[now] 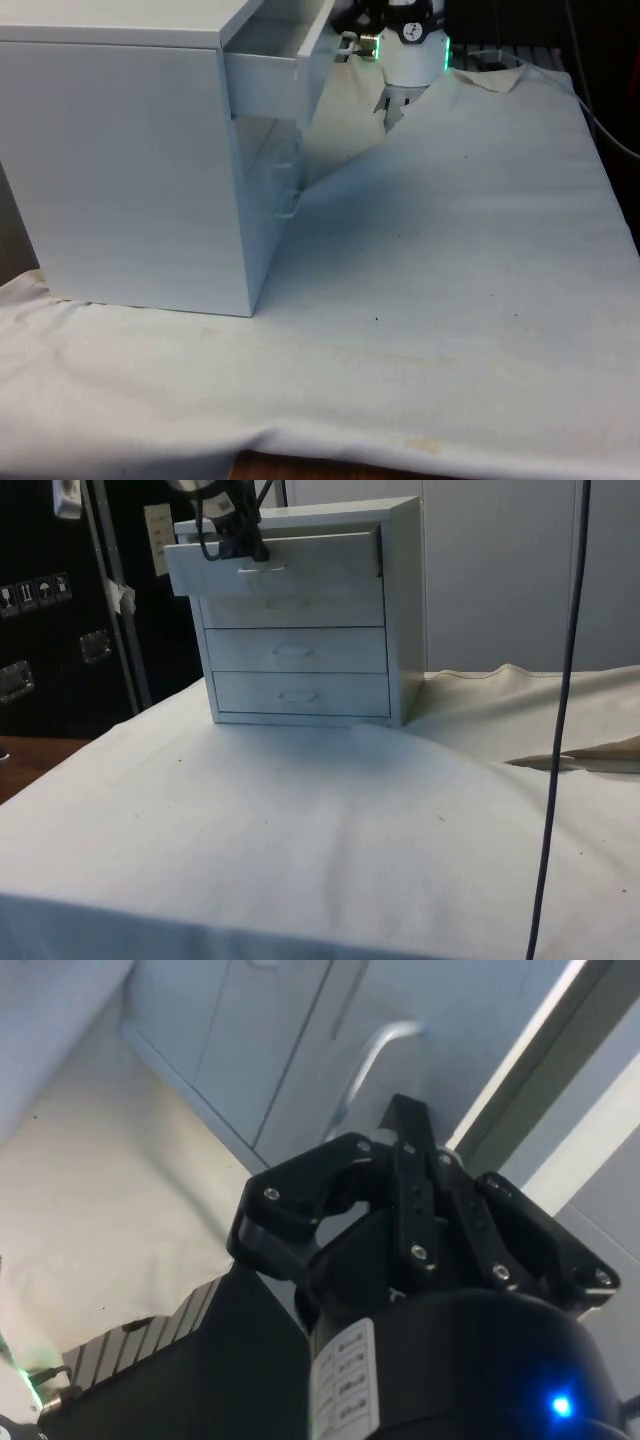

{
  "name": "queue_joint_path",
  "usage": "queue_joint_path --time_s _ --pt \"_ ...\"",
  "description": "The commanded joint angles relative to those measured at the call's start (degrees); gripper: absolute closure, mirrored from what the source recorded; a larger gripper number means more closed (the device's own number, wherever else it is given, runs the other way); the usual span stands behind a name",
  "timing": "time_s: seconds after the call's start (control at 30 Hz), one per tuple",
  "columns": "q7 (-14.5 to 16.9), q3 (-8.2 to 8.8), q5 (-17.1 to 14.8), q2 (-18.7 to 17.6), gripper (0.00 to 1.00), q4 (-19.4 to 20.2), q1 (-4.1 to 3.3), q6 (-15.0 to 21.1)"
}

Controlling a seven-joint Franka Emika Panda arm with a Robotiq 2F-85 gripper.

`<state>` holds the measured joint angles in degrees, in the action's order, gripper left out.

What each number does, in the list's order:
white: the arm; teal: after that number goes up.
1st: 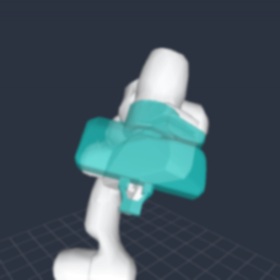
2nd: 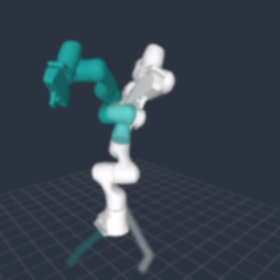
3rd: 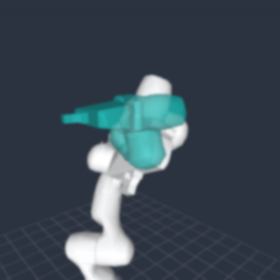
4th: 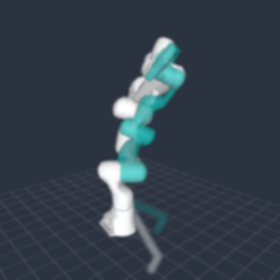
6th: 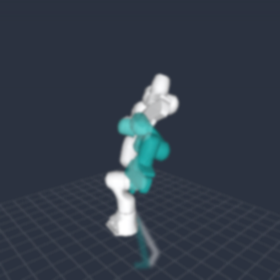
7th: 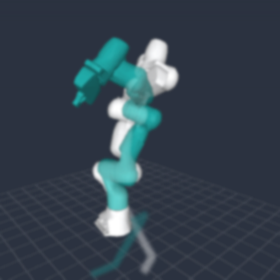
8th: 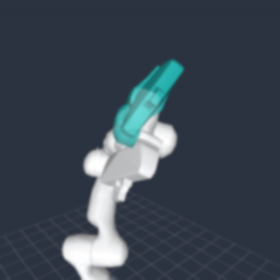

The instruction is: Open the drawer, then close it.

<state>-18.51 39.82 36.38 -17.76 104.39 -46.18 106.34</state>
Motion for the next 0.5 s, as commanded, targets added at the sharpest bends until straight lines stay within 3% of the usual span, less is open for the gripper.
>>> queue_joint_path --time_s 0.0,0.27,0.3,0.47 --pt "0.6 0.34 0.5 0.4 1.00 0.5 0.34 0.8" --pt "2.1 2.06 0.4 0.4 1.00 0.6 0.69 1.7" --pt "1.8 2.01 0.0 0.1 1.00 0.1 0.40 0.7" --pt "3.0 3.04 0.3 0.4 1.00 0.7 1.03 2.4"
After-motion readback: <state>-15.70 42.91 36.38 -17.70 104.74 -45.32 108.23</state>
